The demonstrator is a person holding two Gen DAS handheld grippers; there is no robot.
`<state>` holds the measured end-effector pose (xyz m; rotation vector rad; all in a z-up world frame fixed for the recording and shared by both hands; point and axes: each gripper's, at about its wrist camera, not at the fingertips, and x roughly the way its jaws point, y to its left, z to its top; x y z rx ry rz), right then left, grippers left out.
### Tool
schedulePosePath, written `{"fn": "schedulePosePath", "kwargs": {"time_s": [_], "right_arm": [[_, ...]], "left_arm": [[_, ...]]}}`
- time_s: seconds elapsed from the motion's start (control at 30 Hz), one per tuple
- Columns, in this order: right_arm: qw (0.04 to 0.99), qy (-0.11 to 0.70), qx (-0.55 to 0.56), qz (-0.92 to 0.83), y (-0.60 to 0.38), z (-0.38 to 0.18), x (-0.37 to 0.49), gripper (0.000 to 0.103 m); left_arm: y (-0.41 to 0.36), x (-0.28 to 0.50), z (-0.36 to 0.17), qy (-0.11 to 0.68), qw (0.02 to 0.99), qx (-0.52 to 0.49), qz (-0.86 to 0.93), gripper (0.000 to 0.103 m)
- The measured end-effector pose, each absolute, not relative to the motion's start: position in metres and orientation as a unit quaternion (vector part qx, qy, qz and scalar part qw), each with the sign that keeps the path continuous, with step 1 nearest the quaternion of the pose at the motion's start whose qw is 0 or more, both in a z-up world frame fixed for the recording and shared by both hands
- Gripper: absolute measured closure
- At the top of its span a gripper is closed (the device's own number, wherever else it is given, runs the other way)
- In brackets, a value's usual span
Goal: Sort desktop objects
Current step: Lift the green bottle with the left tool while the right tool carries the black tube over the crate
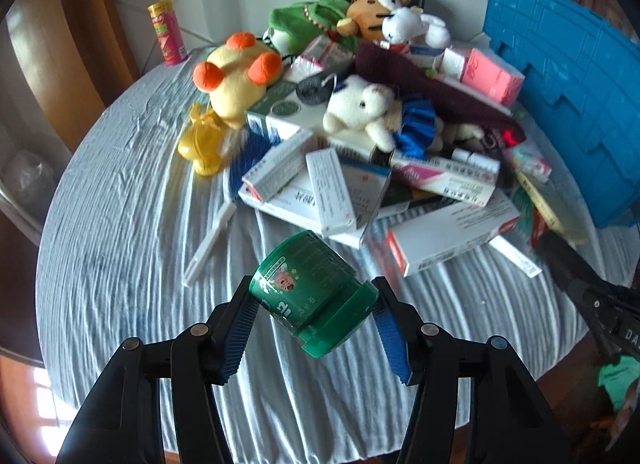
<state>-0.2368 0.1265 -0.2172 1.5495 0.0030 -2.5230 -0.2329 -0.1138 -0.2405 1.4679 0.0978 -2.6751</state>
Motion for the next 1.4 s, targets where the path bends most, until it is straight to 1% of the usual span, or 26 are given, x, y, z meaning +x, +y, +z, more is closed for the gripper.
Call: {"fn": "schedulePosePath", "kwargs": {"time_s": [0.23,0.53,0.73,0.9,1.13,1.27,1.4], "right_arm": [[0.123,0.009,0.486,-0.865,0.101,-0.192,-0.243,0.069],[0.165,0.040,0.415,-0.894,0.066,-0.114,-0.239,0.069],[0.189,0.060,0.367,-0.909,0.063,-0.066,-0.236,0.069],[0.211,0.063,0.333,-0.917,0.084,-0.033,-0.247,0.069],[0.242,0.087,0.283,-0.924,0.143,0.018,-0.274,0.069],[0.236,0.089,0.260,-0.932,0.178,0.044,-0.287,0.069],[0.213,0.081,0.242,-0.943,0.212,0.062,-0.298,0.069]], "left_arm": [[-0.126,-0.229,-0.202,0.033,0.045,0.451,-0.891,0.047],[-0.131,-0.220,-0.143,0.039,0.051,0.401,-0.914,0.047],[-0.115,-0.219,-0.102,0.037,0.059,0.365,-0.928,0.047],[-0.082,-0.226,-0.064,0.037,0.079,0.329,-0.940,0.047],[-0.021,-0.249,-0.026,0.045,0.103,0.302,-0.946,0.047],[0.009,-0.265,-0.006,0.040,0.098,0.290,-0.951,0.047],[0.039,-0.285,0.013,0.025,0.071,0.272,-0.959,0.047]]}}
